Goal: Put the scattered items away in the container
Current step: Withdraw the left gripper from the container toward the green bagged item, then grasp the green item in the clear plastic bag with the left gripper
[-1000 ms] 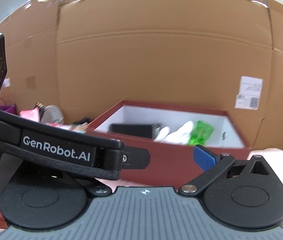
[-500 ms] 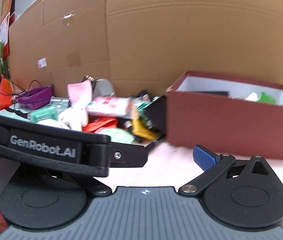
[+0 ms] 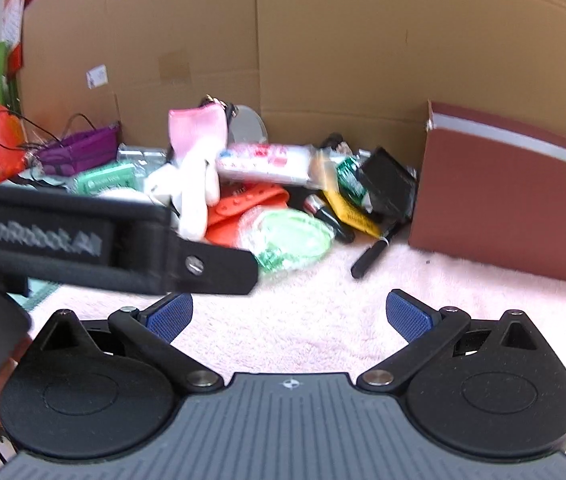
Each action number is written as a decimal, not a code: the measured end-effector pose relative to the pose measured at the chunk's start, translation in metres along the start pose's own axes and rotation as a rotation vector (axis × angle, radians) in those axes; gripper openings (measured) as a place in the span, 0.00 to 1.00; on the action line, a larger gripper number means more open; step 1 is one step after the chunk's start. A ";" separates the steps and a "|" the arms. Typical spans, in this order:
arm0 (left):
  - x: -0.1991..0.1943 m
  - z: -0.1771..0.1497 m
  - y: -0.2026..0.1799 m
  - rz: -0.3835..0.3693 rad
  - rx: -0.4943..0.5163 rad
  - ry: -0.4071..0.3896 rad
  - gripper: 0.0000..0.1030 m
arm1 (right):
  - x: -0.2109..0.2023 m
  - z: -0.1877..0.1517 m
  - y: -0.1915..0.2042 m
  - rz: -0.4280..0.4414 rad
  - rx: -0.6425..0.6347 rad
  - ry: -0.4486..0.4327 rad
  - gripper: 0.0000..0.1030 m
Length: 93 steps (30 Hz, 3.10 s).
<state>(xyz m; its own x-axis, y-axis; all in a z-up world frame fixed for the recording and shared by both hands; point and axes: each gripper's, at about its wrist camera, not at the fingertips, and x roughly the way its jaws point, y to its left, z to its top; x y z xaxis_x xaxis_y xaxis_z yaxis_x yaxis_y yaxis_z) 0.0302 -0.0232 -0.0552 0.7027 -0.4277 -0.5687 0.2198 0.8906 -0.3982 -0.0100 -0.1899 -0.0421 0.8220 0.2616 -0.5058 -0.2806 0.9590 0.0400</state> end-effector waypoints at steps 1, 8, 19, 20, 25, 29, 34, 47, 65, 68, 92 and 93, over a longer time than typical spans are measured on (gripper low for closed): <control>0.002 0.001 0.001 -0.001 -0.001 0.002 1.00 | 0.001 -0.001 -0.001 -0.014 0.002 0.007 1.00; 0.018 0.006 -0.001 -0.017 0.015 0.012 0.99 | 0.009 -0.002 -0.014 -0.098 0.026 0.023 0.99; 0.040 0.030 0.008 0.005 0.009 0.022 0.84 | 0.021 0.006 -0.014 -0.030 0.015 0.040 0.82; 0.042 0.032 0.009 0.004 0.010 0.026 0.83 | 0.022 0.007 -0.013 -0.025 0.017 0.037 0.82; 0.052 0.038 0.011 0.006 0.017 0.041 0.79 | 0.032 0.015 -0.009 -0.002 -0.001 0.031 0.78; 0.057 0.043 0.013 0.010 0.021 0.045 0.79 | 0.043 0.020 -0.007 0.019 -0.021 0.031 0.78; 0.064 0.051 0.013 0.017 0.043 0.044 0.75 | 0.056 0.026 -0.010 0.059 -0.007 0.049 0.78; 0.081 0.058 0.001 0.040 0.149 0.042 0.69 | 0.080 0.035 -0.027 0.111 0.084 0.093 0.59; 0.044 0.011 -0.011 -0.050 0.115 0.146 0.47 | 0.025 0.006 -0.015 0.121 -0.029 0.108 0.58; 0.036 0.006 -0.008 -0.068 0.087 0.152 0.48 | 0.010 -0.001 -0.014 0.136 -0.032 0.111 0.54; 0.047 0.011 -0.010 -0.084 0.197 0.171 0.54 | 0.015 -0.005 -0.012 0.119 -0.027 0.084 0.62; 0.047 0.011 -0.012 -0.080 0.206 0.173 0.53 | 0.015 -0.004 -0.013 0.112 -0.022 0.082 0.61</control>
<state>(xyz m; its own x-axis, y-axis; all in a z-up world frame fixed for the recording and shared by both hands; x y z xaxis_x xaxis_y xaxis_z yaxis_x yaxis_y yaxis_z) 0.0682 -0.0518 -0.0693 0.5558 -0.5018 -0.6628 0.4152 0.8583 -0.3017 0.0037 -0.1988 -0.0538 0.7420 0.3565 -0.5677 -0.3798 0.9214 0.0822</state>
